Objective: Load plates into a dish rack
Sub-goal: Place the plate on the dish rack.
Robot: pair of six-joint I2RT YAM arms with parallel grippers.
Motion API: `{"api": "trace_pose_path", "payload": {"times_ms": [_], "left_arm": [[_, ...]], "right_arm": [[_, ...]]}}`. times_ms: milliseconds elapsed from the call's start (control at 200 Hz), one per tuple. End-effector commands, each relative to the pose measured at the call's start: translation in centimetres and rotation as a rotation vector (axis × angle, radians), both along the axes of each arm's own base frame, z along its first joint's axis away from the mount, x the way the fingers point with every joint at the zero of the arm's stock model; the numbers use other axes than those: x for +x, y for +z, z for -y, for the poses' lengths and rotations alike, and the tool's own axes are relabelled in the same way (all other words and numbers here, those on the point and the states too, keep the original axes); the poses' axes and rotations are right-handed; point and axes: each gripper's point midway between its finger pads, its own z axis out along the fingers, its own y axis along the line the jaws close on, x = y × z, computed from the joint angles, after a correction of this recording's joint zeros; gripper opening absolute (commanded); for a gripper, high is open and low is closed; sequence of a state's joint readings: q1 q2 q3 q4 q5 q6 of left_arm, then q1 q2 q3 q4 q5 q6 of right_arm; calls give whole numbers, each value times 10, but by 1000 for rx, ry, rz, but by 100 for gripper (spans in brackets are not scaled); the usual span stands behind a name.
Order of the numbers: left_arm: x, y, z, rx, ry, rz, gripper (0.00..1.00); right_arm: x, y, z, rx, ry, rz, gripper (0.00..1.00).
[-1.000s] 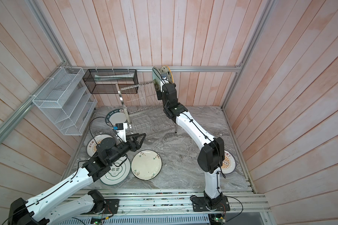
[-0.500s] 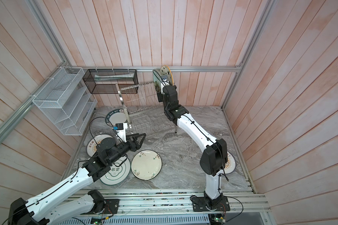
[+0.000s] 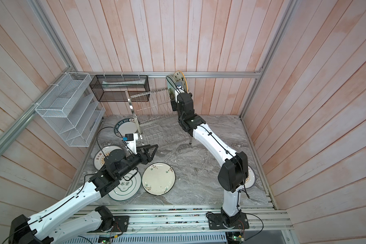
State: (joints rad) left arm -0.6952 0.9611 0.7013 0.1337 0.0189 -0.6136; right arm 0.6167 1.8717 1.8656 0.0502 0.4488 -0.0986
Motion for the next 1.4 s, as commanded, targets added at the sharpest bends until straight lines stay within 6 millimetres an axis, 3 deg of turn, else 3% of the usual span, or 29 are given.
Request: {"api": "trace_pose_path", "payload": {"times_ms": [0,285,735,1025,1260,1395], "left_arm": [[-1,11,2,-12,-9,19,70],[0,11,2,-8,-10,20,70],[1,10,4,-3,-14,18,70],[2,10,6,1,-21,15,71],[2,7,7,9,-23,8,72],[4,9,7,34,-18,24,72]], "right_arm": [[-22,72,10,136,8,157,0],[-20,67,7,139,17,131,0],[-22,73,8,142,20,141,29],[-24,78,10,143,19,153,36],[-36,101,12,146,52,208,53],[-48,123,22,145,42,251,56]]}}
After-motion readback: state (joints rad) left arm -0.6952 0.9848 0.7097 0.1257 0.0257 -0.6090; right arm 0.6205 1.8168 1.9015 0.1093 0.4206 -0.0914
